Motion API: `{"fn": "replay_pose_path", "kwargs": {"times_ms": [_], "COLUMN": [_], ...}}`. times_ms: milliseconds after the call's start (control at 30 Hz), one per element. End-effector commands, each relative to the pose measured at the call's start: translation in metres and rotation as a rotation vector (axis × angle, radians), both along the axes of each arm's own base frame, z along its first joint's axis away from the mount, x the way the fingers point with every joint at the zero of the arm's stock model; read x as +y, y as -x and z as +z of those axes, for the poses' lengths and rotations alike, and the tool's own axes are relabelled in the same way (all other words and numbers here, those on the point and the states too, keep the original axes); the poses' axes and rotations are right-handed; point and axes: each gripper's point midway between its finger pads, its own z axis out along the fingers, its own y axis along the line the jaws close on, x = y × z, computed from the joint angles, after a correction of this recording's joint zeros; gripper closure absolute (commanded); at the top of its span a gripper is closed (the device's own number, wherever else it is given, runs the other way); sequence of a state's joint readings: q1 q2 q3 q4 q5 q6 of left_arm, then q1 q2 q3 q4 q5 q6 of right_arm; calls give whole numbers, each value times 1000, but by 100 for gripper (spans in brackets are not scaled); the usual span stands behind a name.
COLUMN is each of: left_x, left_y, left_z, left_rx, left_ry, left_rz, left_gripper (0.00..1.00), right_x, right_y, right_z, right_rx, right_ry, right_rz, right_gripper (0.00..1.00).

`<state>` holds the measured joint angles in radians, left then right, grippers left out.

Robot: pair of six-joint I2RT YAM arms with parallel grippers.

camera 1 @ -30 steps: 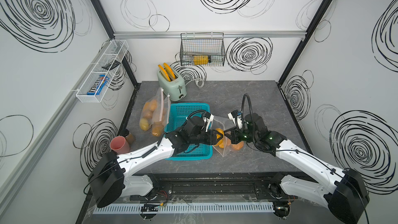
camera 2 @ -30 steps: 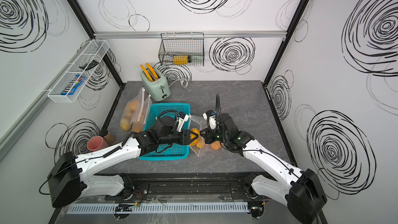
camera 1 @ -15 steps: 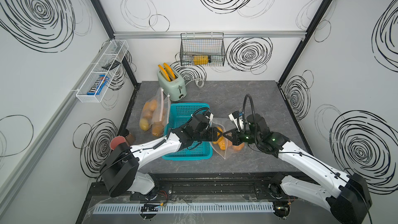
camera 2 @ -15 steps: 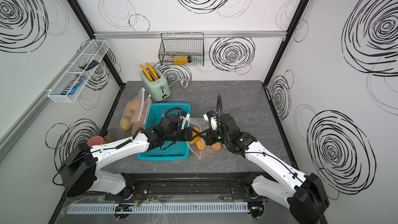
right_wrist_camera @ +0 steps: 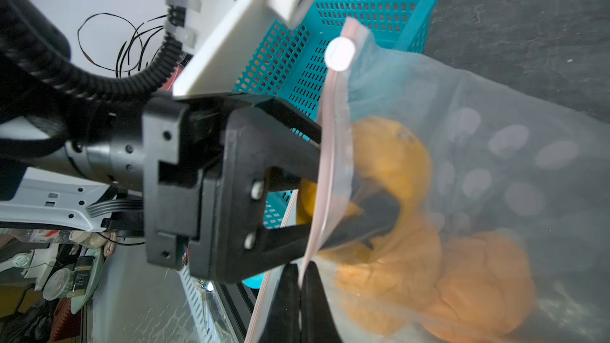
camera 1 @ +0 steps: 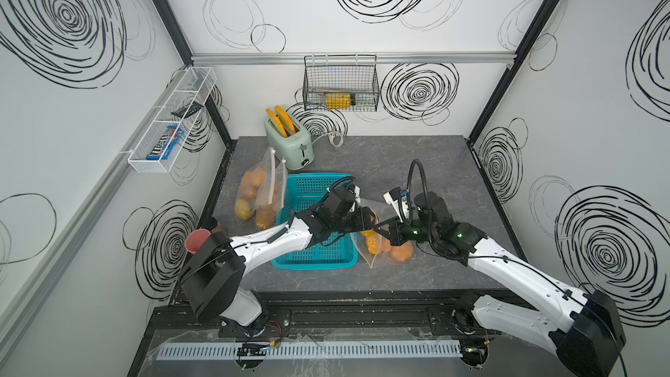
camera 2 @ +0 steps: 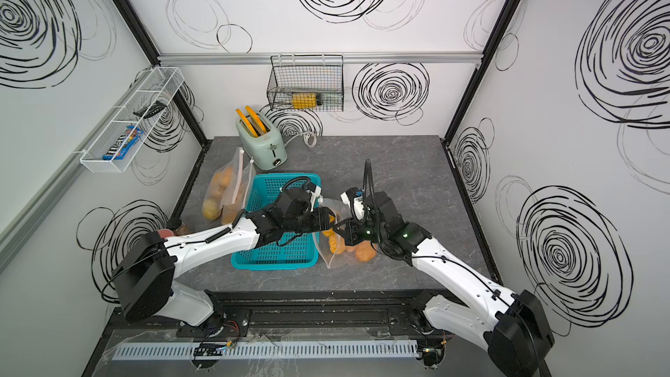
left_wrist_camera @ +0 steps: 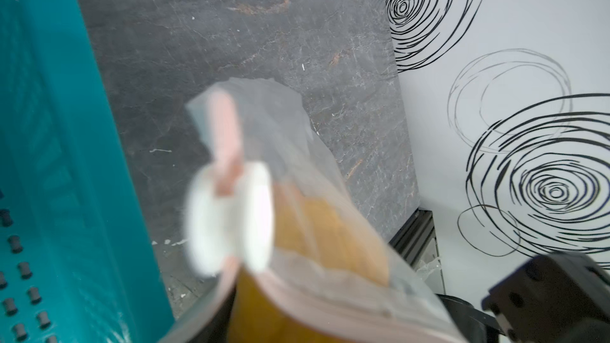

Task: Put the potatoes into a zipper bag and zip it
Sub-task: Place the potato into the zipper food storage bag.

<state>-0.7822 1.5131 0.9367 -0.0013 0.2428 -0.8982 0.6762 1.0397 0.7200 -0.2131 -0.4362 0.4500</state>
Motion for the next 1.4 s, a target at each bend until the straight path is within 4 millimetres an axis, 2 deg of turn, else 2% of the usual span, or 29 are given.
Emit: {"fn": "replay_pose_path", "kwargs": {"times_ms": [0,200,333,633,800,900,1000,1267,1367], "left_x": [-8,0,12,47,71,85,93,96,100], "left_y": [-13,-13,-7,11,5,-3,-7,1,1], "left_z": [21,25,27,41,46,45,42,19,20], "left_rx": [-36,-51,-62,-114,-162,-166,-164,-119,-117], "left_ry": [48,10,-46,-97,-144,-168,-171,-140,-142], "left_rz": [29,21,5,-18,5,26,36,20,28], "left_gripper": [31,20,16,14,16,17,17,20,20], "right_x": [8,7,7,-4,-4,4,21,45,48], "right_y": [1,-1,-4,-18,-20,-22,-23,-19,-16], "right_z": [14,12,14,3,-6,-8,-2,-13,0], "right_rx": [-21,-22,-26,-18,-24,-16,-10,7,-9], "right_ry": [-38,-33,-31,-3,11,-4,-5,25,18], "right_rz": [22,15,6,-40,-34,-16,25,78,111], "right_gripper": [100,100,100,100,100,100,100,100,100]}}
